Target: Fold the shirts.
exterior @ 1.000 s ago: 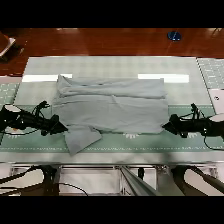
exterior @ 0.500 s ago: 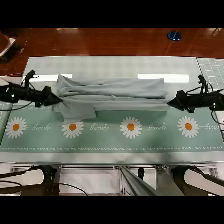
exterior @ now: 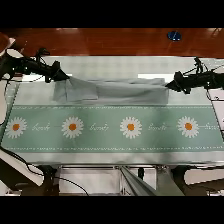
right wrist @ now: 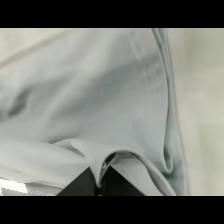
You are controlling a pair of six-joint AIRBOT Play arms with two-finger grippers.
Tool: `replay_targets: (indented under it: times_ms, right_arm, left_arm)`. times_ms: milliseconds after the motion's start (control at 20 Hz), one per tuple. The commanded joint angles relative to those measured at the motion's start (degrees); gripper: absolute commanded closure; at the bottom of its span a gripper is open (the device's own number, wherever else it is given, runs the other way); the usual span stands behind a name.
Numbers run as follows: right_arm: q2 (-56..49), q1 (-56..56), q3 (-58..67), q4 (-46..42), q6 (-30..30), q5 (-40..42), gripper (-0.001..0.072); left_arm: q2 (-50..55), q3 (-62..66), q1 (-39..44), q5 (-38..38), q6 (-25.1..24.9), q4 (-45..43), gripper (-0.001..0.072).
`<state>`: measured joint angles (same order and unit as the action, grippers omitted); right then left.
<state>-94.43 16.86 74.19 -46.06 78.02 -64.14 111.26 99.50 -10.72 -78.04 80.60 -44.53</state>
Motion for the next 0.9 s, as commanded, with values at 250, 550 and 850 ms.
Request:
replay_targets:
  times_ms: [250, 550, 850]
  right_arm:
    - [-11.0, 0.2, 10.4, 3.4, 0.6, 3.1, 0.0295]
    - [-7.7, 7.1, 10.6, -5.9, 4.5, -4.0, 0.0296]
    - [-10.8, 1.4, 7.0, -6.3, 5.1, -3.0, 0.0296]
  left_arm:
    - [8.2, 7.8, 0.1, 0.8, 0.9, -0.1, 0.0197]
    - [0.7, 10.0, -8.6, -7.3, 2.6, -11.3, 0.0198]
    - [-21.3, -15.2, -7.4, 14.8, -1.9, -9.5, 0.0198]
